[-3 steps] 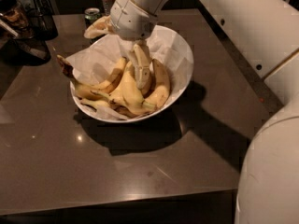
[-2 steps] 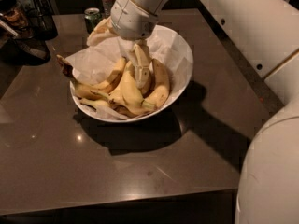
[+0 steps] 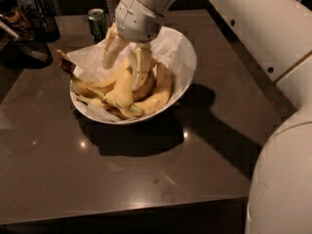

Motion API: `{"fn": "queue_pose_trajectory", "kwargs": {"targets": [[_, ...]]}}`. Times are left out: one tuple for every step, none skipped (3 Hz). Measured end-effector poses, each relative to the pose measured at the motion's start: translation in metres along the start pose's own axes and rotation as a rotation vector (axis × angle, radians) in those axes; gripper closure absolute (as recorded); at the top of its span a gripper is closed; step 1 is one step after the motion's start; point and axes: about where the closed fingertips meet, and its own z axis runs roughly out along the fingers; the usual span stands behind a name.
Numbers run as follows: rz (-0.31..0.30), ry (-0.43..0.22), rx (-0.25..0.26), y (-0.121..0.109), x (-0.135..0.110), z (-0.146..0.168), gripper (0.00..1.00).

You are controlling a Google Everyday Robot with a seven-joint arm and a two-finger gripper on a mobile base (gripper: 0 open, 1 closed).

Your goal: Pick banana from white bowl

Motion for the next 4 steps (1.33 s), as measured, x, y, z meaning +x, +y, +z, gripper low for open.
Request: {"fn": "queue_pose_trajectory", "kwargs": {"targets": [[0.000, 0.000, 0.000, 0.0000, 0.0000, 0.0000, 0.88], [0.000, 0.000, 0.000, 0.0000, 0.0000, 0.0000, 1.00], [0.000, 0.000, 0.000, 0.0000, 0.0000, 0.0000, 1.00], [-0.004, 0.001, 0.009, -0.0010, -0.0013, -0.0016, 1.00]]}}
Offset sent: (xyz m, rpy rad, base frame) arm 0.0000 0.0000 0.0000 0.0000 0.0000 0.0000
